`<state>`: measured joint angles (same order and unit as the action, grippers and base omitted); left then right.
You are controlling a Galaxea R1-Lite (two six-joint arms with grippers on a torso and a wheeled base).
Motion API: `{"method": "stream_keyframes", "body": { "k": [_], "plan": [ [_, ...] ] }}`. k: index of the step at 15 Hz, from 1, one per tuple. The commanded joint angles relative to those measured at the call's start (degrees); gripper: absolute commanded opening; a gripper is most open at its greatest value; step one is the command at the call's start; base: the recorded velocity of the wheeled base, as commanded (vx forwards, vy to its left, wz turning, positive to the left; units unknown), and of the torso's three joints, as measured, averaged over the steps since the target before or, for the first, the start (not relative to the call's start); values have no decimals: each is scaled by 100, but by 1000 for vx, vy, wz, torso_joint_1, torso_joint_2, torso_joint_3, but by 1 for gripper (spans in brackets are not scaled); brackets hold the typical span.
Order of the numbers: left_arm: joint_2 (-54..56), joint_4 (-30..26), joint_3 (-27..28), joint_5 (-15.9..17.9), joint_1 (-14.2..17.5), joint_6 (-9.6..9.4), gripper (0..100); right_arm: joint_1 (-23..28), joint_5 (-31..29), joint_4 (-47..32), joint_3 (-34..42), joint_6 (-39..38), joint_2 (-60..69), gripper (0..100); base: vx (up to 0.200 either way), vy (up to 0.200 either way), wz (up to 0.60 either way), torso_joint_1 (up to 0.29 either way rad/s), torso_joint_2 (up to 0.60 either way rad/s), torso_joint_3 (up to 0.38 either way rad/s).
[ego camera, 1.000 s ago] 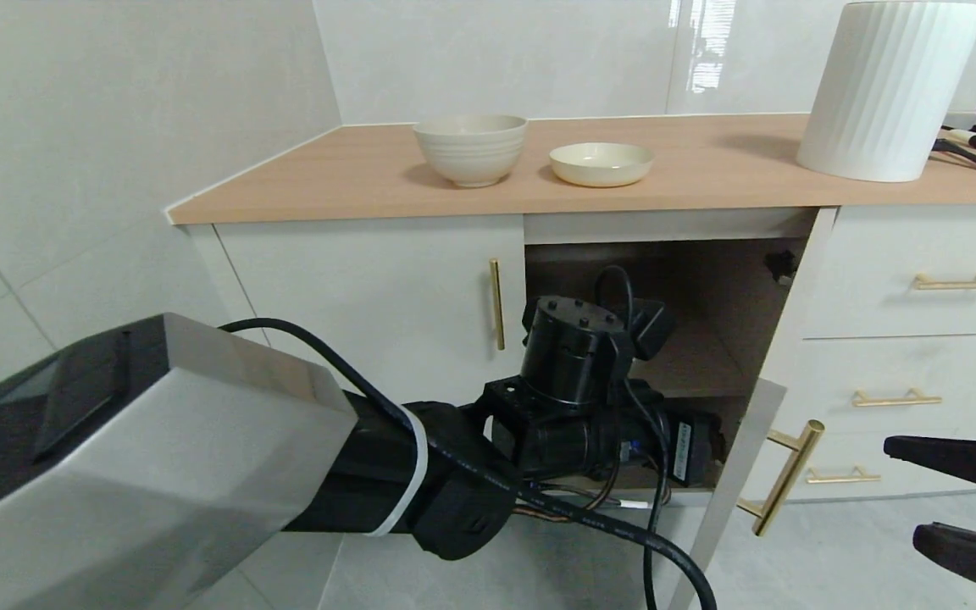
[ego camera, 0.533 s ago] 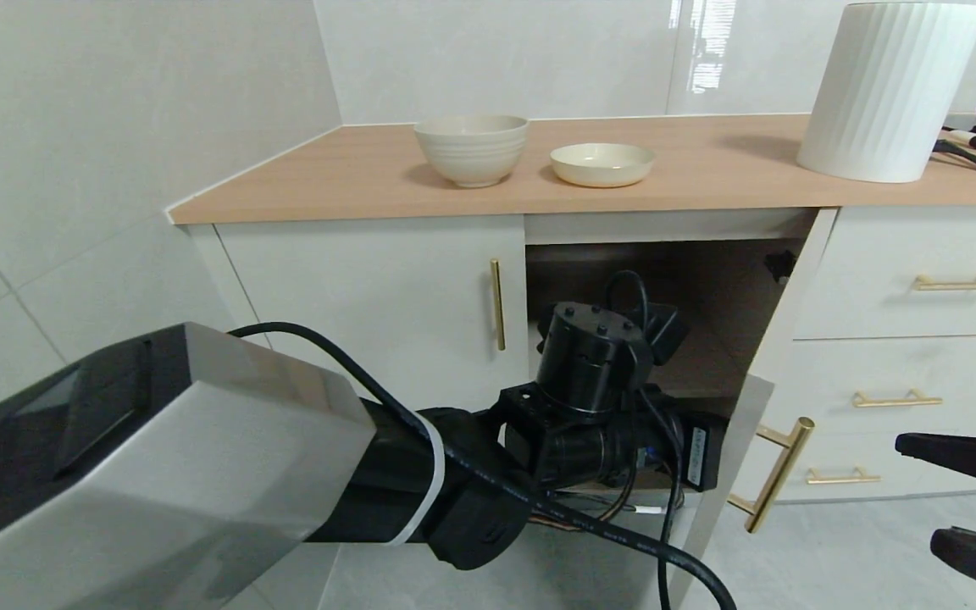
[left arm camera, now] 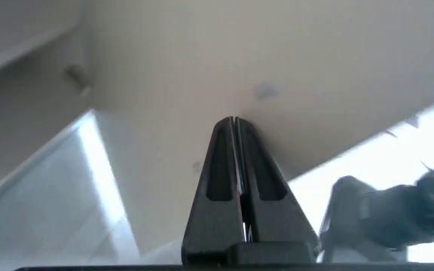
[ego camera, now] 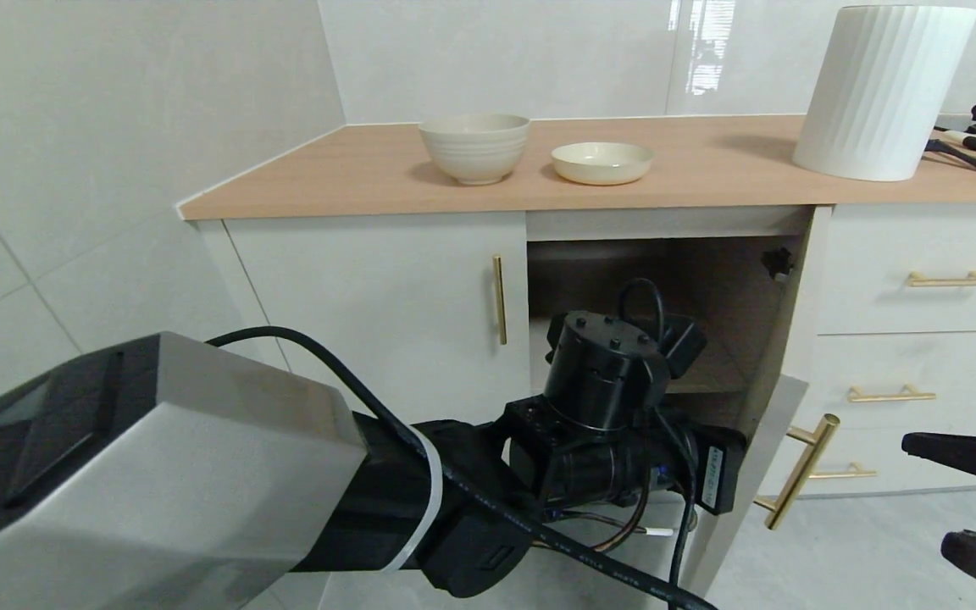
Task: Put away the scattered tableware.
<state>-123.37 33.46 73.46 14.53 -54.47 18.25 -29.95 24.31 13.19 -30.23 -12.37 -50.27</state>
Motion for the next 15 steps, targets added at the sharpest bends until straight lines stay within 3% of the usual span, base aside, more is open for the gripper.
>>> {"method": "stream_keyframes", "body": {
  "k": [1,6,8,10,12,15],
  "plan": [
    [-38,-6,81,6,15,3,0,-2,4,8,0,-2,-9,100,0,0,0,0,0,0],
    [-311,-173,670,-3,-64,12,0,-2,276,17,9,-2,70,100,0,0,0,0,0,0],
    [-231,-156,740,-56,-688,21,0,7,663,17,26,-2,158,100,0,0,0,0,0,0],
    [-38,-165,643,-231,-802,21,0,7,751,17,35,-2,185,100,0,0,0,0,0,0],
    [103,-156,485,-275,-679,21,0,7,742,17,35,-2,185,100,0,0,0,0,0,0],
    [806,-24,-631,-390,147,3,0,112,689,34,-79,-37,-105,100,0,0,0,0,0,0]
  ]
}}
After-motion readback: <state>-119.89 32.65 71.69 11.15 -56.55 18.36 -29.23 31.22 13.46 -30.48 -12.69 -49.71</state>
